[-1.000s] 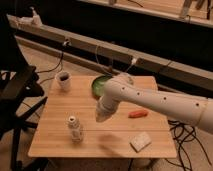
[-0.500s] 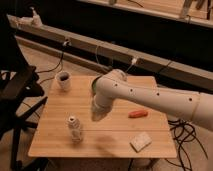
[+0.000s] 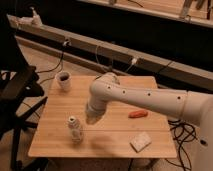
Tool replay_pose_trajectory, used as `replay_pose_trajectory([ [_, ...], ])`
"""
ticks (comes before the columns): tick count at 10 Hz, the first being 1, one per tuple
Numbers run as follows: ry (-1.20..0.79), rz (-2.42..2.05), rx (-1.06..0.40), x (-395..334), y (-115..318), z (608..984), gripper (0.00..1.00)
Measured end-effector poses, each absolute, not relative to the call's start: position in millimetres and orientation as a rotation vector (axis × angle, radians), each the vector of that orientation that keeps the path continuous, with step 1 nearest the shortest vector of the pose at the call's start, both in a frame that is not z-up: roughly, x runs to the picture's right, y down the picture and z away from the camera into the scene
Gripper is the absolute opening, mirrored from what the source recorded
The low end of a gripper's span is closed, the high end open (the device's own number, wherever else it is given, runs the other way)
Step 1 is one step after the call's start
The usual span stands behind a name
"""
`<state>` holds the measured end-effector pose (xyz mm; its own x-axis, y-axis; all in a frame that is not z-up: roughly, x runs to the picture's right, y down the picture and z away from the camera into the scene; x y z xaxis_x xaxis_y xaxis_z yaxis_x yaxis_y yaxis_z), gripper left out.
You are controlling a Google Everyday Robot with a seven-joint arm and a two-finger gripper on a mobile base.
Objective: Knock the bottle over
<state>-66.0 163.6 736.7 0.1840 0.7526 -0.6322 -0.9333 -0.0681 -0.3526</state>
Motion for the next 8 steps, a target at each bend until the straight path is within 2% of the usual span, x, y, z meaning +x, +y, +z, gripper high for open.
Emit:
replay_pose_trajectory([
  [1, 0.270, 1.416, -0.840, -62, 160, 736, 0.33],
  [3, 0.315, 1.378, -0.836, -60, 165, 734, 0.13],
  [5, 0.367, 1.351, -0.835, -62, 173, 735, 0.01],
  [8, 0.403, 1.325, -0.874, -56, 189, 729, 0.00],
])
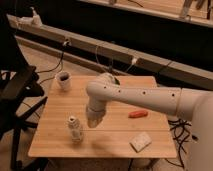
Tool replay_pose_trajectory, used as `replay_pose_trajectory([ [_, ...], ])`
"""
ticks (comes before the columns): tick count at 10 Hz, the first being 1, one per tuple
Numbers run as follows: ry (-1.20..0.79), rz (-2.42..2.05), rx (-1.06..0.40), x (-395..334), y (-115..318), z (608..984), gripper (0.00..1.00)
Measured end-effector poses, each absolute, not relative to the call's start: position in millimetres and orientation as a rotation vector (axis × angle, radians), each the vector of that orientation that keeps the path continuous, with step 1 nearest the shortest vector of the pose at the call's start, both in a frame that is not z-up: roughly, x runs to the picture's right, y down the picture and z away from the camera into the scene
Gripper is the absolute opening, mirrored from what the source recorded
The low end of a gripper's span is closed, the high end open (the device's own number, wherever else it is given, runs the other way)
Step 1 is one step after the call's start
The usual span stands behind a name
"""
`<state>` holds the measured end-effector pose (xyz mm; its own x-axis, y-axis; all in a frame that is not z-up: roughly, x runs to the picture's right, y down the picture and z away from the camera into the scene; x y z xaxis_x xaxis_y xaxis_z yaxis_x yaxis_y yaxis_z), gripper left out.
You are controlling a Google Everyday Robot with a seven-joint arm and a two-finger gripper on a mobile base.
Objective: Knock the bottle over
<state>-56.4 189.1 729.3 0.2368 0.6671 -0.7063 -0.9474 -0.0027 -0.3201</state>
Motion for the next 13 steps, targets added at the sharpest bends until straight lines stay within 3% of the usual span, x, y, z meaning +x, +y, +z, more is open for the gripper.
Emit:
replay_pose_trajectory([
  [6, 0.398, 1.252, -1.045, -83, 224, 715, 0.02],
  [10, 0.395, 1.247, -1.028, -110, 212, 712, 0.38],
  [11, 0.400, 1.246, -1.033, -104, 216, 713, 0.44],
  [13, 0.394, 1.256, -1.032, -98, 212, 713, 0.45],
])
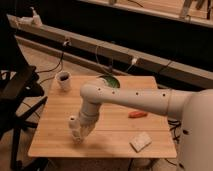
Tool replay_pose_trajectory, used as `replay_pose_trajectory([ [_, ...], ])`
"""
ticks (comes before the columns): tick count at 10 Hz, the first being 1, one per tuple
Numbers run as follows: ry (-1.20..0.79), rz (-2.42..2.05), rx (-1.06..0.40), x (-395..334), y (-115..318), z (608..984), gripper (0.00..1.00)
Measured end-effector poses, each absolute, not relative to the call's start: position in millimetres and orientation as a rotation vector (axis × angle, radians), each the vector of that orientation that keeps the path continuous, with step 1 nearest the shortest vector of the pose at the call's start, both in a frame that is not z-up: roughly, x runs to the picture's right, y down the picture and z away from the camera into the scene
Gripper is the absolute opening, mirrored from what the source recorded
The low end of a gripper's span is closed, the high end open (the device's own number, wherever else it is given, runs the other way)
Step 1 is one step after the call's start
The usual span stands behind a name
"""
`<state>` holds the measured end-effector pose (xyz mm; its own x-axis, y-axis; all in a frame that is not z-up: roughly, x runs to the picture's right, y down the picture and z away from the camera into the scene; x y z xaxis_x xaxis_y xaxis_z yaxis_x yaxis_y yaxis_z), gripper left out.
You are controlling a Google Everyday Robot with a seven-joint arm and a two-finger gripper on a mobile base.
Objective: Knock the bottle over
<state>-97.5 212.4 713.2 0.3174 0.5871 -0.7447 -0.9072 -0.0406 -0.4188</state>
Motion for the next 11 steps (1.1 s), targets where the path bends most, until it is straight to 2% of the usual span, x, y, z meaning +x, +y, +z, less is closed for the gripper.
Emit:
replay_pose_trajectory([
  [9, 0.400, 1.265, -1.072, -109, 197, 733, 0.45],
  [11, 0.406, 1.280, -1.092, -109, 190, 723, 0.45],
])
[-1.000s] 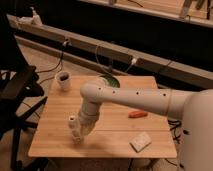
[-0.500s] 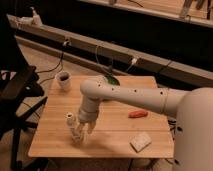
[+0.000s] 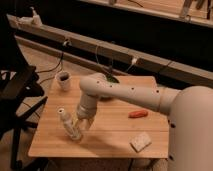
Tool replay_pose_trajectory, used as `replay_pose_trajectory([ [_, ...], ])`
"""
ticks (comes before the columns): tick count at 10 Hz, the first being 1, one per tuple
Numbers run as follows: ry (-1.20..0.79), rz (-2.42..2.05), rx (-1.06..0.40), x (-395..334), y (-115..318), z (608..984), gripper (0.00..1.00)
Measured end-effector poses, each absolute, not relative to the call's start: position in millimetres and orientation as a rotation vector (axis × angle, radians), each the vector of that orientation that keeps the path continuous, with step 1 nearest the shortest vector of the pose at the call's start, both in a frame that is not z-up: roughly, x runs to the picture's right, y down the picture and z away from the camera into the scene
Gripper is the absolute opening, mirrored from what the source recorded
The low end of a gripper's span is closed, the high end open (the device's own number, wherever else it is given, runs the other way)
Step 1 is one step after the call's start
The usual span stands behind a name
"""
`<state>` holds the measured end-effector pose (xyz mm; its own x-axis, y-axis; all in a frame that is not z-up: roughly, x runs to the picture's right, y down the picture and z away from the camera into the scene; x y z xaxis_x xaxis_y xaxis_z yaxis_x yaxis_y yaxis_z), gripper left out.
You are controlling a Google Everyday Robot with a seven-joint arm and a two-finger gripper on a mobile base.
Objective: Knock the bottle over
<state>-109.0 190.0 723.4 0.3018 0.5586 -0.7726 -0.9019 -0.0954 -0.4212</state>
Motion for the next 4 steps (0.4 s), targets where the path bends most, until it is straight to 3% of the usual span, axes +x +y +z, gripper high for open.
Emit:
replay_pose_trajectory([
  [4, 0.404, 1.259, -1.015, -132, 196, 730, 0.45],
])
